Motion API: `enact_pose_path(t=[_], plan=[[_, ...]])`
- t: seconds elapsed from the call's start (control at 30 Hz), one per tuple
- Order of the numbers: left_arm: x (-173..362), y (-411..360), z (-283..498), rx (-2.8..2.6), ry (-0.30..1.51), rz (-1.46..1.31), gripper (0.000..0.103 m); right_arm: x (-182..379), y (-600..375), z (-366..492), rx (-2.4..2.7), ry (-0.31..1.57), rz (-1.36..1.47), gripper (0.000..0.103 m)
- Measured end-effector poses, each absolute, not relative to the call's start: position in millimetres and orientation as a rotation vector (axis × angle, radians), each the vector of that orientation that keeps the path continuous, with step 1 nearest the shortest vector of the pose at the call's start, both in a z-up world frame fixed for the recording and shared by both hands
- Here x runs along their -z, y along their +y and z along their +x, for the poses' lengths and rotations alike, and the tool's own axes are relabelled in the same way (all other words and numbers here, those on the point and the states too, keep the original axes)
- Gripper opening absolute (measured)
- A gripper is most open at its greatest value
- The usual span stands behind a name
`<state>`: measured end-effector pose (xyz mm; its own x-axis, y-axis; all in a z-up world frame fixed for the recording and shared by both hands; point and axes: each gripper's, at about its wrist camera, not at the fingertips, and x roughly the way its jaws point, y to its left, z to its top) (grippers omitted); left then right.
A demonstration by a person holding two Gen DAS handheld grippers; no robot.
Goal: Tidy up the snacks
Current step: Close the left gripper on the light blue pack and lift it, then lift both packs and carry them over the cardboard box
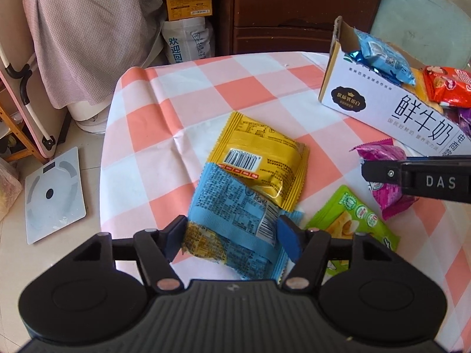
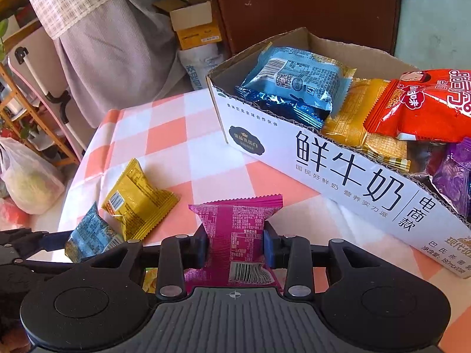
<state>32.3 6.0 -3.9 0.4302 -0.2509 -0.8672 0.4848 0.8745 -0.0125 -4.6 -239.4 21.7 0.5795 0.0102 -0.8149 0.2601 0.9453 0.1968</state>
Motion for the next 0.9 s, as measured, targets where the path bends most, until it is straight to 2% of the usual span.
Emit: enact_pose_path(t=[0.07,0.23,0.4,0.57,0.73,0.9], plan=[[1.6,9.7,32.1,0.490,1.030,0.242,0.055,-22.3,-240.7,-4.9,0.153,0.945,0.316,0.035],[-1.2,15.8,35.0,0.510,1.019,0.238,0.051,-21.9,-238.3,-5.2,0.152,0.945,0.309,0.035],[-13.7,16.7,32.3,0.543,0.934,0.288,0.034,-21.8,-238.2,-5.0,0.146,0.946,0.309,0.035],[-16.8,13.4,28.3,0.579,0.907,0.297,0.028,-21.9,-237.3,-4.5,0.148,0.945,0.307,0.035],[-16.2,11.8,27.1,0.575,0.899,0.289,0.027,-21.4,-237.7,-4.8,0.144,0.945,0.308,0.035],[-18.4,11.3,24.6,0.585,0.880,0.284,0.022,-24.0,-240.9,-6.4,0.129,0.935,0.326,0.035]])
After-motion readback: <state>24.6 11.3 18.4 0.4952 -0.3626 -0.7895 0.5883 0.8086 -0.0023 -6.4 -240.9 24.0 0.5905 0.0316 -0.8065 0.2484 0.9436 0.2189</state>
